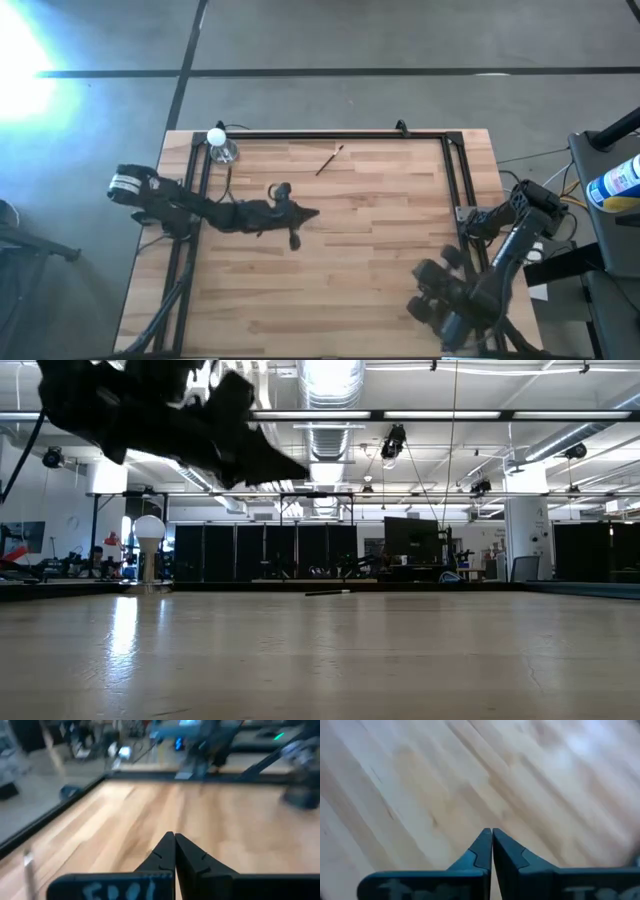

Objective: Pick & Place Makeup Brushes
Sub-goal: Put the black lash brush into the makeup holder

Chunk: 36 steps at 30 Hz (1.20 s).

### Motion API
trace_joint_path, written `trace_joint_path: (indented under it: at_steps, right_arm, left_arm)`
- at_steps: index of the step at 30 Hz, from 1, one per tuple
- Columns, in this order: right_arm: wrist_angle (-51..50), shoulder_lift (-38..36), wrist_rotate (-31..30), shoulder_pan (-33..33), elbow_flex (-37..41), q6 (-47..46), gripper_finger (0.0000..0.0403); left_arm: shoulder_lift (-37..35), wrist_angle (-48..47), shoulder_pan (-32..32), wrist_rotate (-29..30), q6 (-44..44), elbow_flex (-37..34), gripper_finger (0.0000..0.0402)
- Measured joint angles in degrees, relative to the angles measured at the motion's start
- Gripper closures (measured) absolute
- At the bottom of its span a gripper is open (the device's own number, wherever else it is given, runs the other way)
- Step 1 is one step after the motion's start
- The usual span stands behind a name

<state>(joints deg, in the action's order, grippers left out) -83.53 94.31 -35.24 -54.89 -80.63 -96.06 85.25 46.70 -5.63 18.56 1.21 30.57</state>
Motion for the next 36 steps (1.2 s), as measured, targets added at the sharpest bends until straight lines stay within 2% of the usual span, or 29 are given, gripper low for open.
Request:
trace_joint_path:
  at_steps: [4,8,12,17,21,24,29,36]
  right_arm:
    - [12.44,-3.17,-5.14,5.68,5.24,18.23,0.0394]
    - [31.62,-7.71,-5.01,14.11,14.82,38.10,0.0394]
    - [54.24,-12.94,-0.44,23.68,25.56,58.03,0.0394]
    - [78.28,-17.42,9.76,35.11,35.98,75.01,0.0394]
    - [89.64,-18.71,15.78,40.66,40.66,81.38,0.0394]
    - [93.53,-18.92,16.79,41.84,42.48,83.73,0.0394]
    - [95.24,-18.17,17.34,41.63,43.34,84.60,0.0394]
    - [95.75,-17.07,17.34,41.26,43.43,84.99,0.0394]
  left_arm:
    - [0.00,-7.10,7.23,-0.91,1.86,0.02,0.0401]
    - [0.11,-14.81,16.11,-5.52,5.00,1.30,0.0401]
    - [0.40,-23.82,24.77,-12.38,6.23,5.18,0.0401]
    - [5.10,-33.35,29.93,-13.50,5.47,12.19,0.0397]
    - [11.93,-34.83,29.95,-13.63,4.40,16.88,0.0371]
    - [16.56,-35.04,29.98,-13.57,4.73,19.91,0.0348]
    - [21.92,-35.11,30.73,-12.57,4.90,23.61,0.0326]
    - [24.88,-34.65,31.56,-12.02,4.95,25.80,0.0323]
